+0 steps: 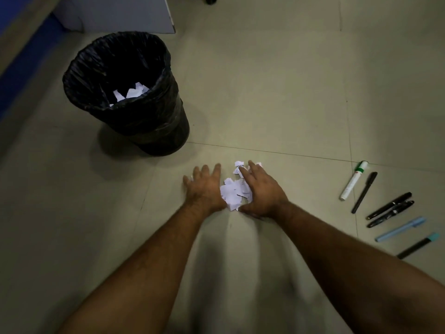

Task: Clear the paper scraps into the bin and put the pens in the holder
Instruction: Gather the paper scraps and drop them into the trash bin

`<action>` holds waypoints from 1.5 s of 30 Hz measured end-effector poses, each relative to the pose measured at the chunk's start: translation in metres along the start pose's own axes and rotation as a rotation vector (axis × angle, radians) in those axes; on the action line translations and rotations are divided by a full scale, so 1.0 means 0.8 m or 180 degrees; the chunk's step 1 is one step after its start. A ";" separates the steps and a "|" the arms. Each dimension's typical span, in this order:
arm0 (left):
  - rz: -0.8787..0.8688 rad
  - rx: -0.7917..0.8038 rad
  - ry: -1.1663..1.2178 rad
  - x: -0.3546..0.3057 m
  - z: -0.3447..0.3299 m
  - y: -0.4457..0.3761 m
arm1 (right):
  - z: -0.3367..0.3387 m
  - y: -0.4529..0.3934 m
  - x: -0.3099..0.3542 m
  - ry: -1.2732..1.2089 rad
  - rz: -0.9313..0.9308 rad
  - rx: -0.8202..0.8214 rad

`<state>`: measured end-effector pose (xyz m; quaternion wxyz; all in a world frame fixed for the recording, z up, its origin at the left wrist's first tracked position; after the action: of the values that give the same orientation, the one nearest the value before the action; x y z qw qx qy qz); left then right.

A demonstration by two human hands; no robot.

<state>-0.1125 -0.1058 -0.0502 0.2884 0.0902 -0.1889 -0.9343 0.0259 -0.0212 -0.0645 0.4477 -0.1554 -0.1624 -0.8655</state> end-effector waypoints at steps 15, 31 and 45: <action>-0.0437 0.0474 0.0660 -0.046 -0.041 0.016 | 0.007 -0.006 -0.007 0.0206 0.0111 0.0648; -0.0403 -0.0345 0.0773 -0.060 -0.026 0.026 | -0.009 0.003 0.021 0.0329 -0.0199 0.0262; 0.0643 -0.1113 0.3122 0.004 0.082 0.004 | 0.066 -0.013 0.027 -0.2493 -0.2048 -0.1066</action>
<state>-0.1315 -0.0907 0.0107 0.4422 0.4485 0.1190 -0.7675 0.0122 -0.0089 -0.0096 0.0347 -0.4785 -0.2164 -0.8503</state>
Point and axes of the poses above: each hand's wrist, its own y-axis away from the middle knuckle, its own z-axis out of the back of the hand, x = y × z, the point moved 7 cm from there along -y, towards the middle knuckle, and after that the axes turned 5 degrees about y, right-handed, at the moved point
